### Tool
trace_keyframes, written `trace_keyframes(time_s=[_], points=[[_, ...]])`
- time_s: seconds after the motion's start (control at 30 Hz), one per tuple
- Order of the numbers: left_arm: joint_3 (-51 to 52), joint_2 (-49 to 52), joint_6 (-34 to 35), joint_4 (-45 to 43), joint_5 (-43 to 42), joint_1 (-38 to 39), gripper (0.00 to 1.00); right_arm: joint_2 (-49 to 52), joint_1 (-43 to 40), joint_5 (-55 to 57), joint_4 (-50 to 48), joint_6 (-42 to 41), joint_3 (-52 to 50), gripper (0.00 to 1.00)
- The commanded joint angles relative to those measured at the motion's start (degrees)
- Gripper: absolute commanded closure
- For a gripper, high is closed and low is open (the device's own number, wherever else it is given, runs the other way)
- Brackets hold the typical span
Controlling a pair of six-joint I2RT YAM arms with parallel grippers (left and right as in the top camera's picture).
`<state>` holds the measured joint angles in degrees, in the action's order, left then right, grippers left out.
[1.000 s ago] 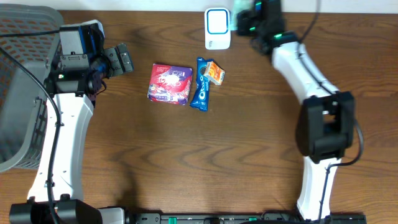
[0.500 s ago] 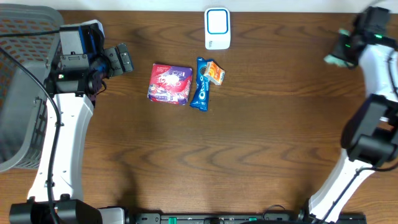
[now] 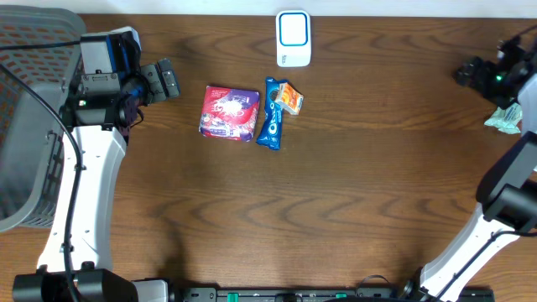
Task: Scan the item barcode
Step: 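Carry the wipes pack to the right edge and drop it, then grasp the orange Kleenex pack near the Oreo with the right gripper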
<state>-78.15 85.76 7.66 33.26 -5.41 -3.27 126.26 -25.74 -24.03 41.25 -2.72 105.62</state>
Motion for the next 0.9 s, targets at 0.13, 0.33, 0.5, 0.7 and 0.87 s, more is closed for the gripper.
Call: trace_keyframes(time_s=[0.13, 0.33, 0.5, 0.7, 0.87], points=[[0.15, 0.42, -0.15, 0.17, 0.55, -0.09, 0.02, -2.23, 10.16, -19.26, 2.84, 1.31, -0.42, 0.01], [0.15, 0.42, -0.15, 0.17, 0.55, -0.09, 0.02, -1.42, 21.03, -10.43, 4.15, 1.25, -1.07, 0.06], [0.13, 0.42, -0.15, 0.17, 0.55, -0.09, 0.02, 0.13, 31.23, -4.48, 0.63, 0.85, -1.90, 0.05], [0.13, 0.42, -0.15, 0.17, 0.55, -0.09, 0.02, 0.44, 41.05, 0.94, -5.33, 0.92, -1.90, 0.07], [0.15, 0.42, -0.15, 0.17, 0.55, -0.09, 0.02, 0.44, 47.25, 15.43, -4.22, 1.16, -1.90, 0.10]])
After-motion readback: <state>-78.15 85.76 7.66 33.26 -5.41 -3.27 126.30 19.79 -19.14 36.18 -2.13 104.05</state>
